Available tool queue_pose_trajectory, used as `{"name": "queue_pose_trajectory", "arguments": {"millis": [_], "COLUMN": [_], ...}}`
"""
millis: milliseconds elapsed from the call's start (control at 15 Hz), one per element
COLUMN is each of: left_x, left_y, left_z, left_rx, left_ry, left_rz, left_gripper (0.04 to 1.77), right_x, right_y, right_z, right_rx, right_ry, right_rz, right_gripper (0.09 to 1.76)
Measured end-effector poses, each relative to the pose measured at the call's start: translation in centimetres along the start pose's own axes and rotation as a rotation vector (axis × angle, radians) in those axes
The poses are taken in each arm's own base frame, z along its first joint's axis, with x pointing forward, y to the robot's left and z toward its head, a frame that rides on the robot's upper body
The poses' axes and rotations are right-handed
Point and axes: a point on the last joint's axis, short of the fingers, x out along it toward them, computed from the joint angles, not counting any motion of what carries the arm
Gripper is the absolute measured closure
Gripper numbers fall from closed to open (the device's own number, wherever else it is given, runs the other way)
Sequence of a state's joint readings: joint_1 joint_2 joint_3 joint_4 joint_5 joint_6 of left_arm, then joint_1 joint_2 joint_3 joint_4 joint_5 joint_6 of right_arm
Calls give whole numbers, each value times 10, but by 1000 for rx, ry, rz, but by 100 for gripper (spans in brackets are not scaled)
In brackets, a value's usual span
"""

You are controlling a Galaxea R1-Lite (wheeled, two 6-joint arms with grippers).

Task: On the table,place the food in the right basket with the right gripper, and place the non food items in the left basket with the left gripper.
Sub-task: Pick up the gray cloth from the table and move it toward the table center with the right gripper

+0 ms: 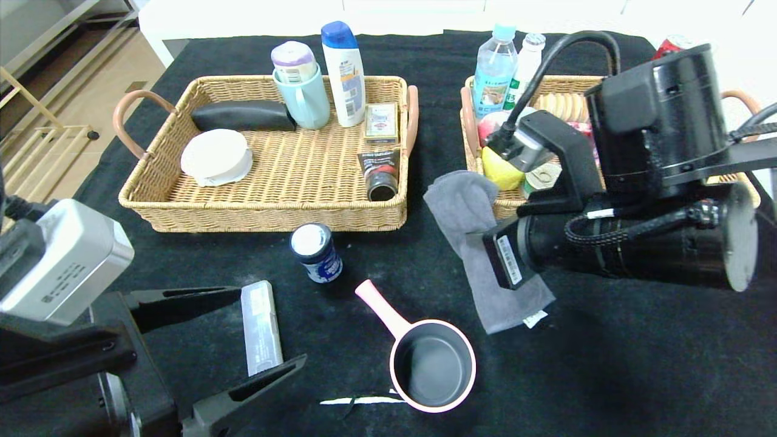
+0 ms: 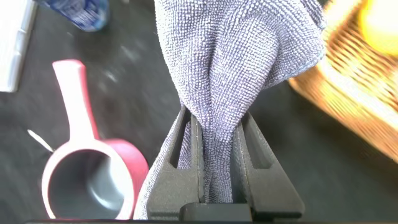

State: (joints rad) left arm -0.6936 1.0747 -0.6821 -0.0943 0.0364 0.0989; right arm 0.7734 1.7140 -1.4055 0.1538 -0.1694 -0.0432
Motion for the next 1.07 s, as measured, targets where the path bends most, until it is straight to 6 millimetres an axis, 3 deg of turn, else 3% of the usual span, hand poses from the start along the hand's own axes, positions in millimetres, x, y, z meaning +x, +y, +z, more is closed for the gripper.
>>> {"name": "queue_pose_trajectory", "arguments": {"millis": [333, 733, 933, 1067], "left_x": [0, -1, -1, 0], "left_y": [0, 0, 0, 0], "left_z": [0, 0, -1, -1], "left_rx": [1, 5, 6, 7], "left_ry": [0, -2, 0, 2], "left_rz": [0, -1, -1, -1], "left_gripper": [9, 9, 9, 9], "right_x": [30, 45, 48, 48], "right_y": [19, 23, 24, 23], "right_z": [5, 0, -1, -2], "right_rx": [-20, -40, -40, -40], "right_ry": [6, 35, 41, 41], "right_rz": [37, 44, 42, 40], "right_gripper": [150, 150, 107, 87]}}
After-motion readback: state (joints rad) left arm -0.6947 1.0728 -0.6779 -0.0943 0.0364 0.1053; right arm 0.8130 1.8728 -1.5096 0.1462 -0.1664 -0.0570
